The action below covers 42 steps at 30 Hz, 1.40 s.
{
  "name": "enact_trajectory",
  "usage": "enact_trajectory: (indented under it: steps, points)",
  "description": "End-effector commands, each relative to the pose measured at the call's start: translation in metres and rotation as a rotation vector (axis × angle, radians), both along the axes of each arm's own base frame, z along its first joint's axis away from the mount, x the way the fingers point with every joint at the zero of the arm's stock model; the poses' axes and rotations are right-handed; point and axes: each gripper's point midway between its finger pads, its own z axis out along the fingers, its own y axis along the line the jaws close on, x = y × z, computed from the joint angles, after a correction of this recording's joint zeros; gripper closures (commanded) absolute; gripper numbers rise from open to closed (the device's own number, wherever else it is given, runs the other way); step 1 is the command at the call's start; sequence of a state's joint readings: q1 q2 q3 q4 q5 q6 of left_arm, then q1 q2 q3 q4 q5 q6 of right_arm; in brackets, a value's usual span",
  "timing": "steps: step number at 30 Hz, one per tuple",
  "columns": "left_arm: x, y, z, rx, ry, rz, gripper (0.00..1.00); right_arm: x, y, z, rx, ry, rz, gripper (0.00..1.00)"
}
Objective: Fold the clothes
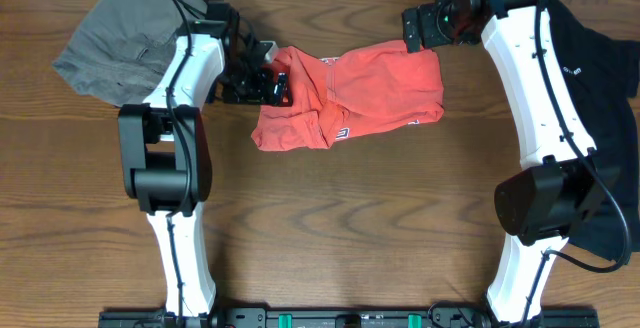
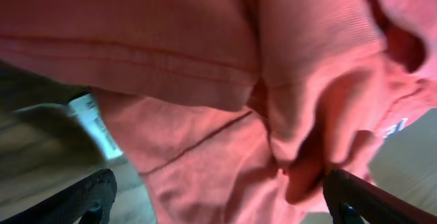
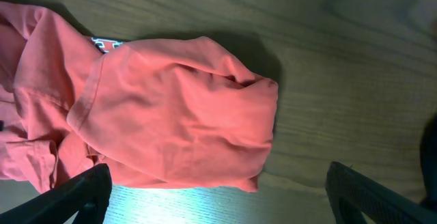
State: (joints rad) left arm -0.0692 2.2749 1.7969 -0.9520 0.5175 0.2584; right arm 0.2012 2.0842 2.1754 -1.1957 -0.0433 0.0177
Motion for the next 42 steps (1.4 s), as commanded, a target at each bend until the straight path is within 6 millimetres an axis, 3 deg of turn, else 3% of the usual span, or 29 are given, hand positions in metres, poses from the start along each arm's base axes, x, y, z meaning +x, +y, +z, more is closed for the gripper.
enact_trajectory:
  steps: [1, 6, 14, 21, 26, 32, 35, 37, 38, 42]
  points:
    - [-0.004, -0.001, -0.018, -0.022, 0.032, -0.018, 0.02, 0.0, -0.006, -0.006, -0.025, 0.012, 0.001, 0.02]
    - [-0.006, -0.006, -0.034, -0.044, 0.059, -0.022, 0.02, -0.001, -0.007, -0.006, -0.026, 0.019, 0.0, 0.02]
    - [-0.004, -0.037, -0.022, -0.269, 0.054, -0.039, 0.02, -0.001, -0.007, -0.006, -0.026, 0.019, 0.0, 0.02]
    - [-0.006, -0.046, -0.02, -0.282, 0.074, -0.028, 0.02, -0.001, -0.006, -0.006, -0.026, 0.019, 0.0, 0.02]
    - [-0.008, -0.062, -0.017, -0.31, 0.079, -0.044, 0.02, 0.0, -0.005, -0.006, -0.024, 0.014, 0.002, 0.16]
    - [-0.012, -0.09, -0.011, -0.357, 0.059, -0.101, 0.3, -0.002, -0.005, -0.007, -0.026, 0.023, 0.002, 0.2]
    - [-0.013, -0.097, -0.011, -0.358, 0.048, -0.12, 0.61, -0.002, -0.005, -0.007, -0.023, 0.021, -0.001, 0.26]
    - [-0.012, -0.098, -0.011, -0.358, 0.043, -0.122, 0.88, -0.001, -0.004, -0.008, -0.016, 0.021, -0.003, 0.4]
    - [-0.012, -0.098, -0.011, -0.358, 0.043, -0.121, 0.94, 0.0, -0.004, -0.009, -0.012, 0.023, -0.011, 0.46]
    - [-0.008, -0.087, -0.01, -0.334, 0.057, -0.076, 0.94, 0.0, -0.003, -0.023, -0.01, 0.048, -0.023, 0.73]
